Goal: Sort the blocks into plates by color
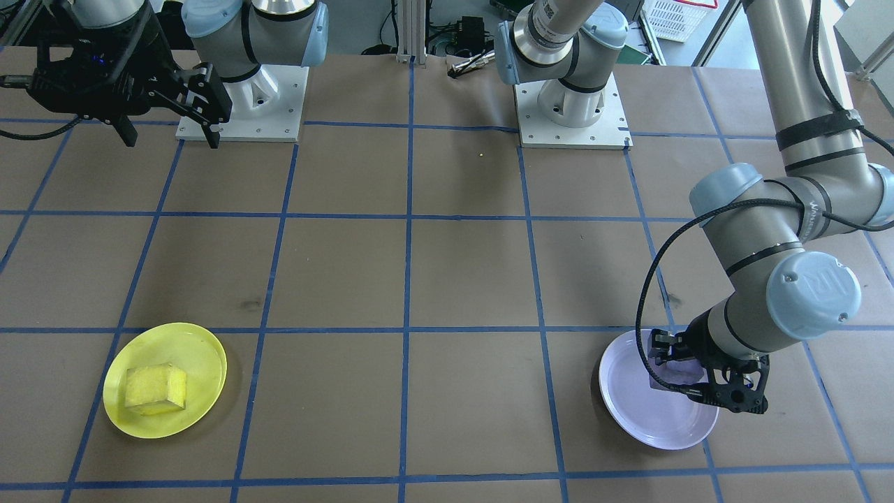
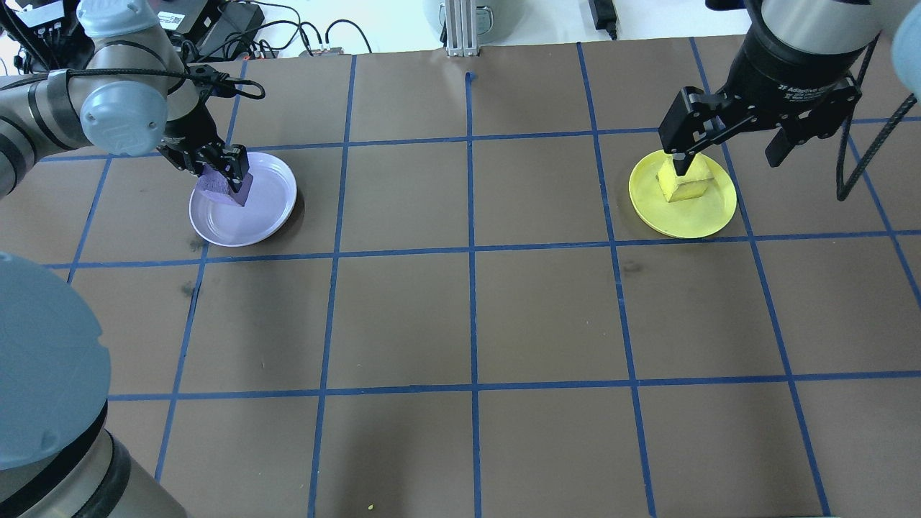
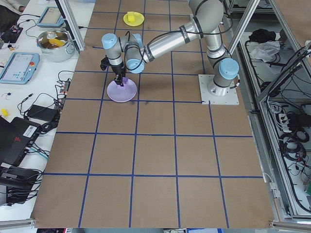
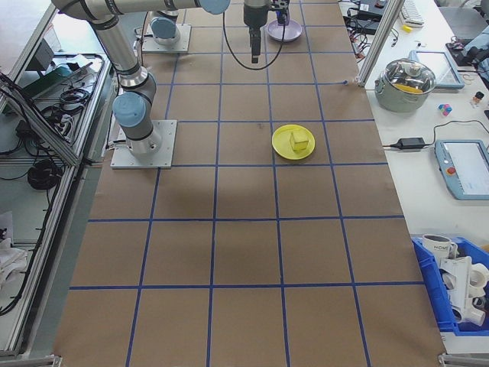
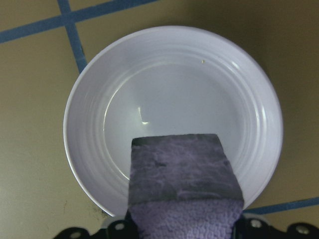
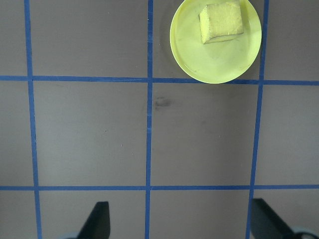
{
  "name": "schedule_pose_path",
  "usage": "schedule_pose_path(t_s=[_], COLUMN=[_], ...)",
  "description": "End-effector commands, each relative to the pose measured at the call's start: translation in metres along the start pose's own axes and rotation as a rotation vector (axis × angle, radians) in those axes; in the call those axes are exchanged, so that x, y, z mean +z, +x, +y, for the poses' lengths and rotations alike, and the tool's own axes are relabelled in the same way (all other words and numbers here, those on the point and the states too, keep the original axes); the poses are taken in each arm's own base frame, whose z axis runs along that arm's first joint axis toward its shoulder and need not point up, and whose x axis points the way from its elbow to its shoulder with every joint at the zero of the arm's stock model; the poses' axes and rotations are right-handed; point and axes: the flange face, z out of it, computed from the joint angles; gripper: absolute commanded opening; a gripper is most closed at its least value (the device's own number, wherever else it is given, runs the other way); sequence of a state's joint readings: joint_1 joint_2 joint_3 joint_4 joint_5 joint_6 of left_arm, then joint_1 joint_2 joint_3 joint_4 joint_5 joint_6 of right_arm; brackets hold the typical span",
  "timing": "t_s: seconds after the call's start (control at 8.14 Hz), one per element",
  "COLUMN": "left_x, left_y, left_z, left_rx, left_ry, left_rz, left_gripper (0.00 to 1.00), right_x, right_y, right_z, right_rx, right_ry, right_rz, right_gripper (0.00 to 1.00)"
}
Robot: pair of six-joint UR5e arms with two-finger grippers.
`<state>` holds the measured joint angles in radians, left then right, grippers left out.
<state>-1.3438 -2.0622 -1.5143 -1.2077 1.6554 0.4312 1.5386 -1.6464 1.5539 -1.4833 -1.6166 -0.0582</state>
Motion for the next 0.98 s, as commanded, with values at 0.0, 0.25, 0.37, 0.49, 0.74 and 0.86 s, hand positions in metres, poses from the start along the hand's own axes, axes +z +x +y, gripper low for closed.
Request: schedule_pose_path(t_s=[0.0,0.25,0.37,0.49,0.74,0.86], left_x=[0.010,0.050,0.053,0.047,0.023,0.007], left_y=[-0.001,-0.001,-0.001,-0.001,-0.006,-0.009], left_z=[-0.001,-0.013,-0.013,-0.013,-0.019,-0.023], left_rx=[-0.005,0.007,0.009,0.007,0.001,0.001], left_ry=[-0.014,-0.065,-0.069,-0.060,-0.019,0.000], left_rz=[0.003,0.023,0.025,0.024,-0.001,-0.013], left_gripper=[0.09,0.27,0.42,0.99,1.00,1.00], right_x=[0.000,0.000,0.000,0.000,0.000,0.000], right_y=[0.000,0.000,0.000,0.000,0.000,0.000], right_z=[0.000,0.000,0.000,0.000,0.000,0.000], right_rx=[0.001,0.001,0.001,0.001,0.001,0.001], right_ry=[0.000,0.000,0.000,0.000,0.000,0.000], right_rz=[0.000,0.000,0.000,0.000,0.000,0.000], right_gripper=[1.00,1.00,1.00,1.00,1.00,1.00])
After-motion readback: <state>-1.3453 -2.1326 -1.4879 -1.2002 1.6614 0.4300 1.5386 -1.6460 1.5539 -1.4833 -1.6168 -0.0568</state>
